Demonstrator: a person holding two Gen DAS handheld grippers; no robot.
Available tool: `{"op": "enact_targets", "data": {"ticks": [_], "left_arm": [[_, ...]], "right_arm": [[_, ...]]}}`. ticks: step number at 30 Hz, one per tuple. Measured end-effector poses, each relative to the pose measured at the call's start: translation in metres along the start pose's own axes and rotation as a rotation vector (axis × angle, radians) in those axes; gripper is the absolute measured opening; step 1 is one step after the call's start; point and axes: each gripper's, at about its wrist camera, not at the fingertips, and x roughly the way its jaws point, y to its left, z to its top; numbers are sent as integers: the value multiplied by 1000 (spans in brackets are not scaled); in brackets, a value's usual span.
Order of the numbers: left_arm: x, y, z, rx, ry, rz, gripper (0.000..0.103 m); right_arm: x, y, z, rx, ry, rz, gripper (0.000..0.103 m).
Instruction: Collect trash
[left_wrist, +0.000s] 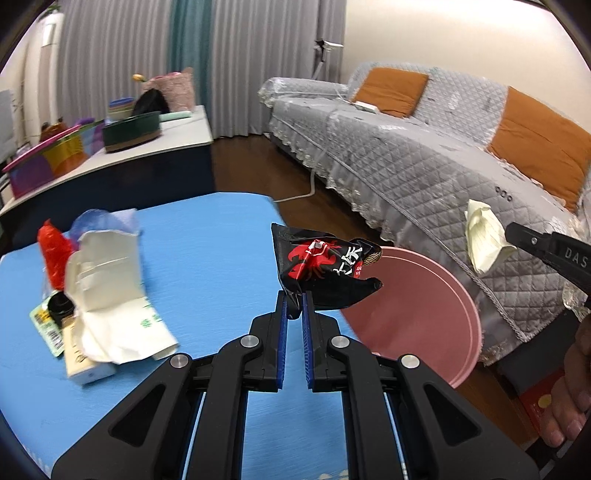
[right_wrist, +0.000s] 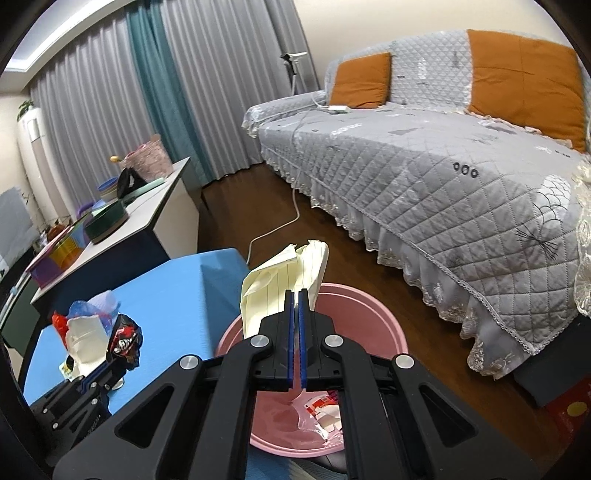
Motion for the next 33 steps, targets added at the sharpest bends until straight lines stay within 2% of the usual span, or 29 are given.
{"op": "enact_targets", "data": {"ticks": [11,21,24,27,29,33], "left_arm": [[23,-45,5,97,43,-77,8],[40,-54,6,103,84,-92,8],[45,-56,8,102,111,-127,9],[53,-53,5,85,151,-140,22],[52,-49,2,72,151,-141,22],[42,-41,-3,70,142,-135,22]], "right_arm": [[4,-11,3,28,16,-20,2],[10,-24,2,60,32,-28,2],[14,-24,2,61,50,-16,6],[16,-22,0,62,60,-12,14],[13,-21,2,61,44,-15,28],[10,-22,3,70,31,-18,31]]}}
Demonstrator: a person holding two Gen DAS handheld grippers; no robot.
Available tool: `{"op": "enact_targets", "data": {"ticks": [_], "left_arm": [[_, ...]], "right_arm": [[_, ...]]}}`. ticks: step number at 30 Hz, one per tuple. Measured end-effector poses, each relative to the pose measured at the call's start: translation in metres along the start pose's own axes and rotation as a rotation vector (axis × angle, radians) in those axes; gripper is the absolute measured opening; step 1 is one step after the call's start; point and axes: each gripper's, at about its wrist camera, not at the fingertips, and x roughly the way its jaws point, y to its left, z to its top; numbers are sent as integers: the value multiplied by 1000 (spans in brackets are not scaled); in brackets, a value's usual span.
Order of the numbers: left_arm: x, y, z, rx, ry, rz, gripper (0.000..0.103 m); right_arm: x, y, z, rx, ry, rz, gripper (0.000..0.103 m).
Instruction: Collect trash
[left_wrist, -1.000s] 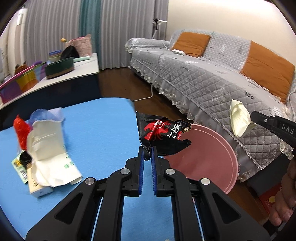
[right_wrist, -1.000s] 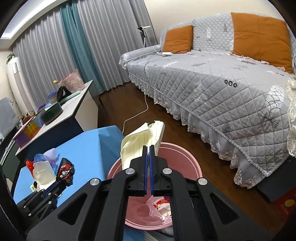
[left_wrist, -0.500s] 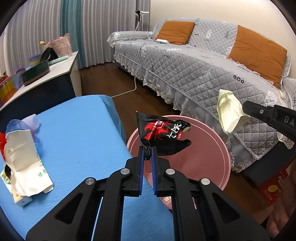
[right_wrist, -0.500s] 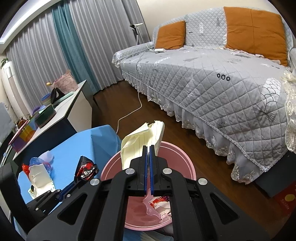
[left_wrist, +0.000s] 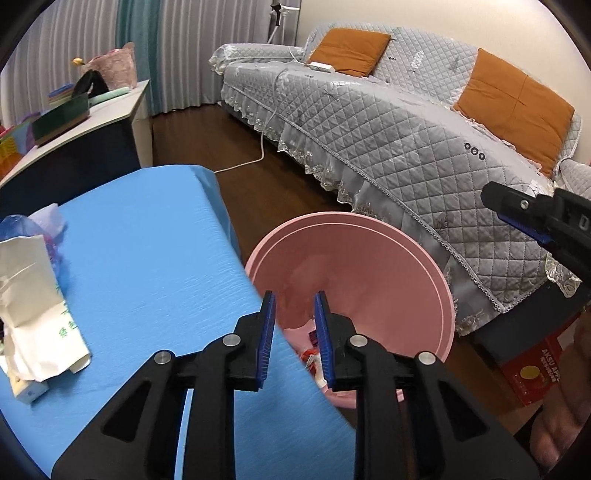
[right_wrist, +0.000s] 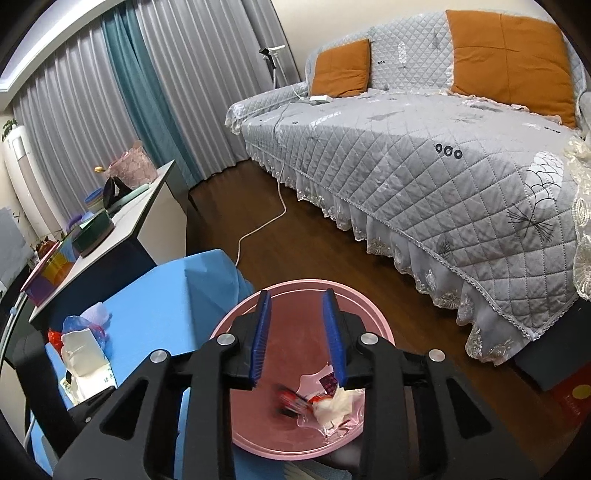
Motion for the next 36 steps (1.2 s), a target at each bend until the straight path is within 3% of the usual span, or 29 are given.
{"op": "enact_targets", "data": {"ticks": [9,20,29,36], "left_arm": [[-44,28,5,-36,-66,37,22],[-104,83,3,-83,-132,100,22],[-144,154,10,-136,-176,182,21],[-166,207,-8,-218,-232,260,21]], "right_arm": [[-7,23,1,-19,-18,46,31],[-18,85,-11,-104,-33,143,30],[-19,143,-30,-202,-22,236,15],[-12,185,-48,-268,1,298,12]]}}
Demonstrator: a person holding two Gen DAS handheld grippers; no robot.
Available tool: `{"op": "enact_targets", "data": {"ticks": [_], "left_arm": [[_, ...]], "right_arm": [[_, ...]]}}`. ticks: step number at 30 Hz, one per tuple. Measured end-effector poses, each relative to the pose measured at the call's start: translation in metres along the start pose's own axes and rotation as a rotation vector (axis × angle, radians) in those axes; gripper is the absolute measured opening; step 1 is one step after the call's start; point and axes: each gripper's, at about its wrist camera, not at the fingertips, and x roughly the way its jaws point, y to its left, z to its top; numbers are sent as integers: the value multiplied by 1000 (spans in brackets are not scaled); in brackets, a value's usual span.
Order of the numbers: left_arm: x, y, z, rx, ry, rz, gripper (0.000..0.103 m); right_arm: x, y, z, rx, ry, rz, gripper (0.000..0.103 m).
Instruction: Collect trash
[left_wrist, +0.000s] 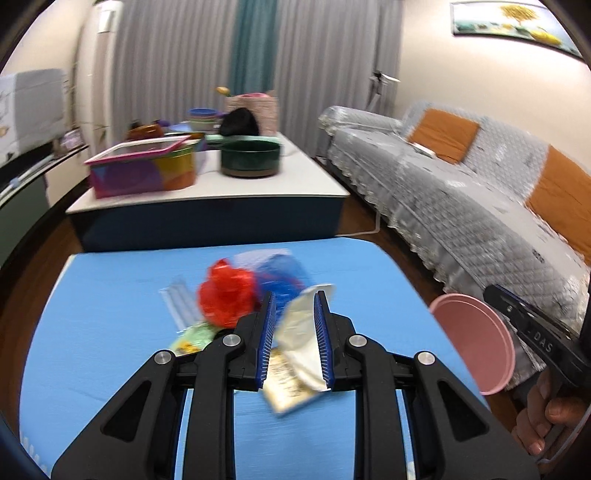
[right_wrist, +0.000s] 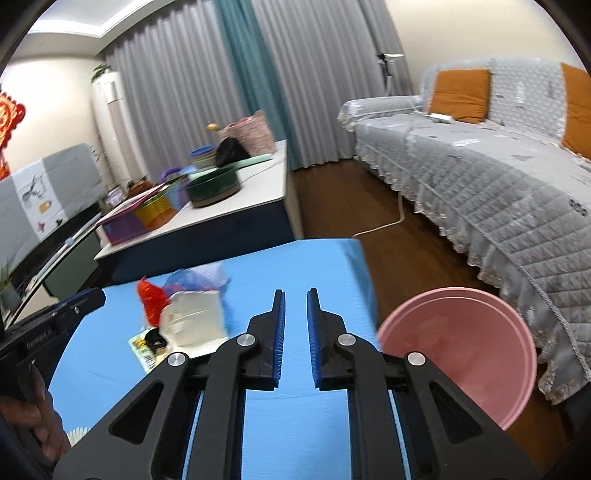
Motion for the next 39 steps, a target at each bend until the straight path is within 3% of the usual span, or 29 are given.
{"op": "enact_targets", "data": {"ticks": [5,9,24,35,39], "left_arm": [[5,30,-13,-83,10,48,21],[4,41,-15,-79,-3,73,21],[12,86,-19,-196,15,108,21],[23,93,-21,-220,36,118,21],[34,88,-23,-212,51,116,21]], "right_arm": [[16,30,-8,-51,30,47,10],[28,53,-14,-89,51,80,10],[72,127,-53,-257,218,238,13],[93,142,-72,-341,314,211,16],[92,142,-74,-359,301,200,6]]}}
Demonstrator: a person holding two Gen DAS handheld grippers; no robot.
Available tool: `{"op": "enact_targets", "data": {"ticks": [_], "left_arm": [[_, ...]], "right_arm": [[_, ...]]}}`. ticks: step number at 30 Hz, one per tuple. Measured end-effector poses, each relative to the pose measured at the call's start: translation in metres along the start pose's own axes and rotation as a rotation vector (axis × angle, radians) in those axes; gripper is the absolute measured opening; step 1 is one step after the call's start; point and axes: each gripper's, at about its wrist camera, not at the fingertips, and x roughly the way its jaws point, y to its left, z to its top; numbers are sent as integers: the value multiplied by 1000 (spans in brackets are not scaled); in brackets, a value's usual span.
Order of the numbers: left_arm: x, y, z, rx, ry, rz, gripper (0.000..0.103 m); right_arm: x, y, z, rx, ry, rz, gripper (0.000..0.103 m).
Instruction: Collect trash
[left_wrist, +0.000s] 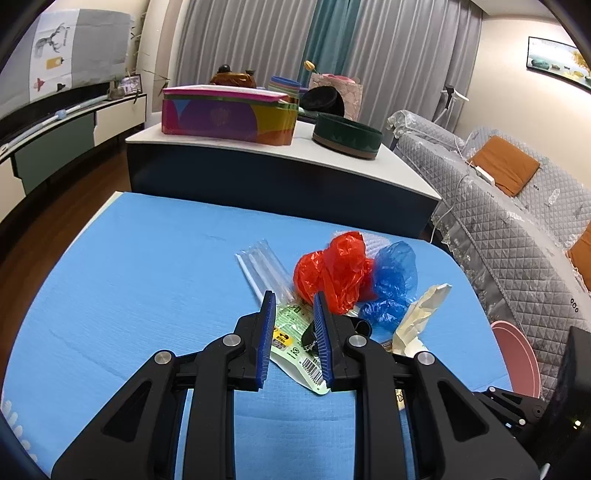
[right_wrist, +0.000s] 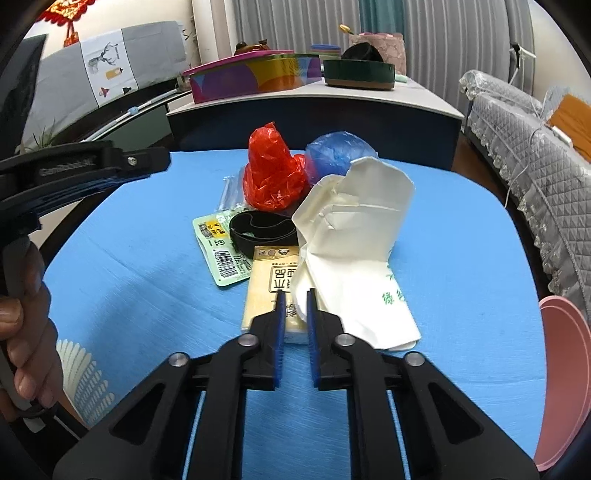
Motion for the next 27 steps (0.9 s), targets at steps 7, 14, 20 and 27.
{"op": "enact_targets", "data": {"ticks": [7,14,20,27], "left_arm": [[16,-10,3,4,15,-7,21],[34,-28,4,27,34,-18,21],[47,-38,7,45,34,1,43],[58,-42,16,52,25,14,51]], "right_arm": [[-13,-7,0,-25,-52,-34,2],[-27,-25,3,1,-94,-70,1],[-27,-43,1,37,-92,-83,1],[-28,-57,2,77,-104,-88,1]]}}
